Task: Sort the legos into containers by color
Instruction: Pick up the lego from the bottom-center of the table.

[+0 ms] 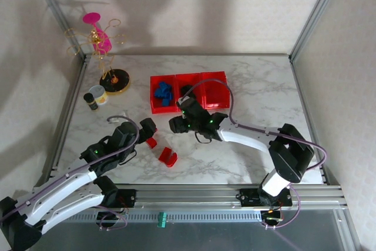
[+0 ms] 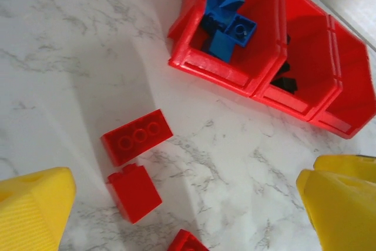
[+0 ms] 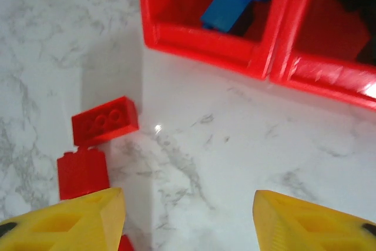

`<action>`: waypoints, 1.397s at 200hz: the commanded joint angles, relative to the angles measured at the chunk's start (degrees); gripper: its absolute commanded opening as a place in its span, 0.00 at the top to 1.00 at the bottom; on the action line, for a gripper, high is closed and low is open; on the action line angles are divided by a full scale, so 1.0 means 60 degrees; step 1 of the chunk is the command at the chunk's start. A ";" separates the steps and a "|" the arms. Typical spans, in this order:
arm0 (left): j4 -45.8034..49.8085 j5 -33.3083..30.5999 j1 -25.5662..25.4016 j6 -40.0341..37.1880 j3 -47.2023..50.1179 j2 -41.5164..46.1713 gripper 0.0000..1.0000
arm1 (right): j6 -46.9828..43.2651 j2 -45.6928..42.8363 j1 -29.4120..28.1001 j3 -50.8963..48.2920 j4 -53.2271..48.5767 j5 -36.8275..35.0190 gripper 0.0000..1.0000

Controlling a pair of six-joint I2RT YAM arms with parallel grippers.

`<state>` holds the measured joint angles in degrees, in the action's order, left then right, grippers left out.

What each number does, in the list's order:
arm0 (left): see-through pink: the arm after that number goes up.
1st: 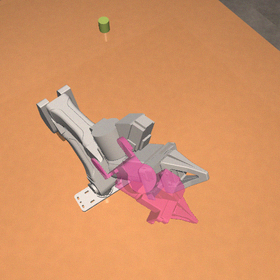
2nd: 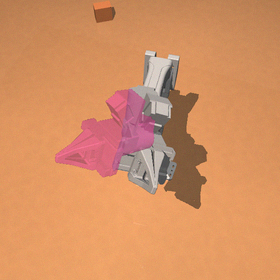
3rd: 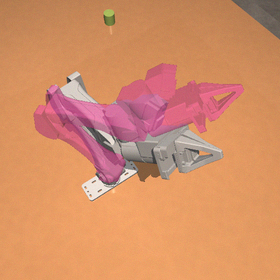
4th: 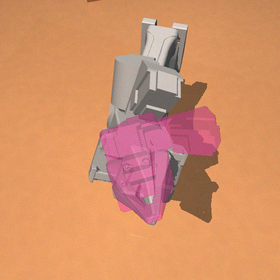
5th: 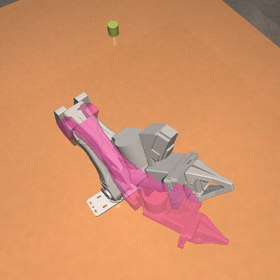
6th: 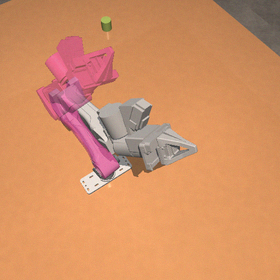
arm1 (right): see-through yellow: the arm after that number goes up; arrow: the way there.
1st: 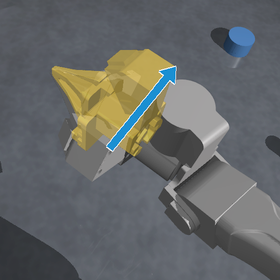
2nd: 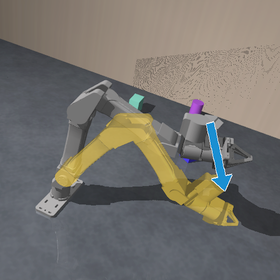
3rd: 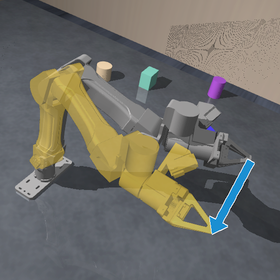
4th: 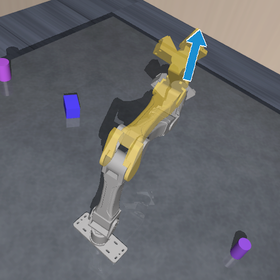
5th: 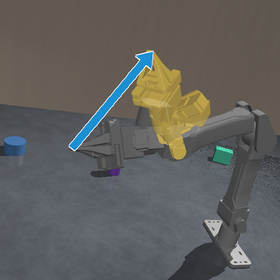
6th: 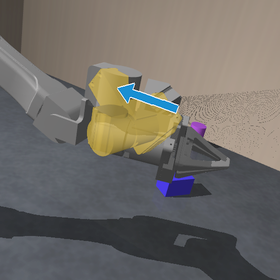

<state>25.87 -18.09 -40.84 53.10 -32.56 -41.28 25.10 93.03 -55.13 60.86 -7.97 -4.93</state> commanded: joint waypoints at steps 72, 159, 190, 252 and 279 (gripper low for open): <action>0.1287 -0.0954 -0.0004 0.0999 0.0387 0.1094 0.01 | 0.0401 0.1747 -0.1224 0.0319 0.0781 0.0580 0.29; 0.1955 -0.1409 0.0037 0.1294 0.0053 0.1343 0.00 | -0.0869 0.3293 -0.1672 0.1465 0.1855 0.1358 0.31; 0.1955 -0.1463 0.0054 0.1330 0.0064 0.1342 0.00 | -0.1043 0.3800 -0.1779 0.1890 0.1740 0.1065 0.30; 0.1688 -0.1396 0.0068 0.1232 0.0101 0.1229 0.00 | -0.1023 0.4280 -0.1789 0.2218 0.1329 0.0419 0.49; 0.1617 -0.1325 0.0083 0.1239 0.0063 0.1125 0.00 | -0.1030 0.4134 -0.1775 0.2245 0.1192 0.0411 0.61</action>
<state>35.81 -24.95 -40.77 60.25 -30.96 -34.06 19.00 117.54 -65.49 72.99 0.89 -1.06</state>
